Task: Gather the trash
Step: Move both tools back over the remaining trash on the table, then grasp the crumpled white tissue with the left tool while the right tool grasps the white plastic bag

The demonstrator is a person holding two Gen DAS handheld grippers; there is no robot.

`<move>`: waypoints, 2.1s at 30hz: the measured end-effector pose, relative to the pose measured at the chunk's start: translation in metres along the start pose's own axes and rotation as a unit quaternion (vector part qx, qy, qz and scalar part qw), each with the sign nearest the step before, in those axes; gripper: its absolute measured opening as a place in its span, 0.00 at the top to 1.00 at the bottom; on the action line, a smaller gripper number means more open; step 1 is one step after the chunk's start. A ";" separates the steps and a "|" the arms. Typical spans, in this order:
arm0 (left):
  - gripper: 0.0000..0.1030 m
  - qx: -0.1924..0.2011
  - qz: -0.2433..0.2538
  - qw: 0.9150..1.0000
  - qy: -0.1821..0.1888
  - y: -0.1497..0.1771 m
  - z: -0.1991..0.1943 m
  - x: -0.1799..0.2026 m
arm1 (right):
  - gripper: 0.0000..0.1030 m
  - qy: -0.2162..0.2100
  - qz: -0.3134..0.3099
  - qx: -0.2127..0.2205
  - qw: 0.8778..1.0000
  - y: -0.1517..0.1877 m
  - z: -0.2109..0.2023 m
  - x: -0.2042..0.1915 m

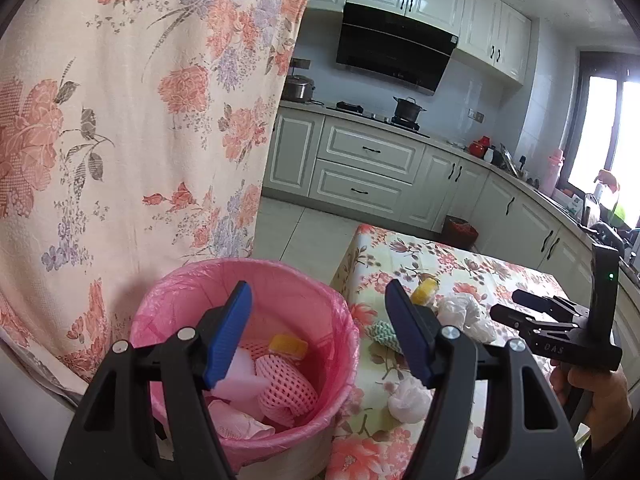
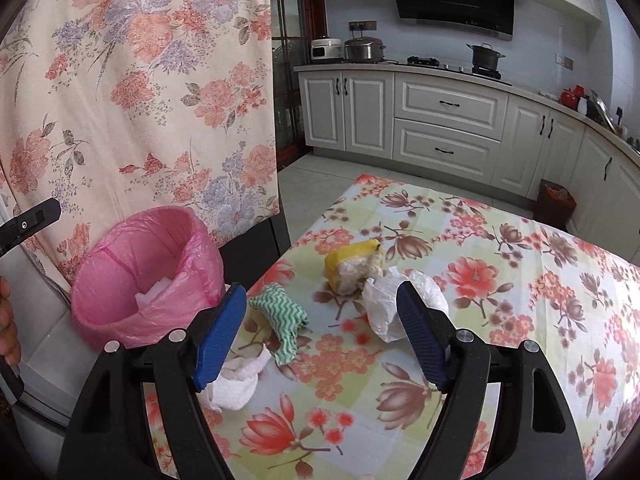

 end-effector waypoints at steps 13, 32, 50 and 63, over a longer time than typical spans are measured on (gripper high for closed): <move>0.35 -0.032 0.026 0.999 0.028 0.015 0.026 0.052 | 0.27 0.019 0.035 -0.015 0.999 0.028 -0.001 0.051; 0.35 -0.087 0.055 0.993 0.058 0.044 0.065 0.102 | 0.25 0.035 0.072 -0.043 0.996 0.059 0.013 0.104; 0.36 -0.163 0.076 0.981 0.069 0.100 0.096 0.127 | 0.24 0.033 0.087 -0.059 0.994 0.074 0.029 0.126; 0.40 -0.225 0.070 0.971 0.049 0.132 0.122 0.124 | 0.21 0.029 0.077 -0.057 0.995 0.062 0.039 0.125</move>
Point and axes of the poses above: each gripper's, at about its wrist camera, not at the fingertips, and z roughly the way its jaws point, x to its right, y to its underside, the point moved 5 cm from there along z, roughly the way its jaws point, and after that the axes turned 2 degrees about z, right-handed, at the moved point
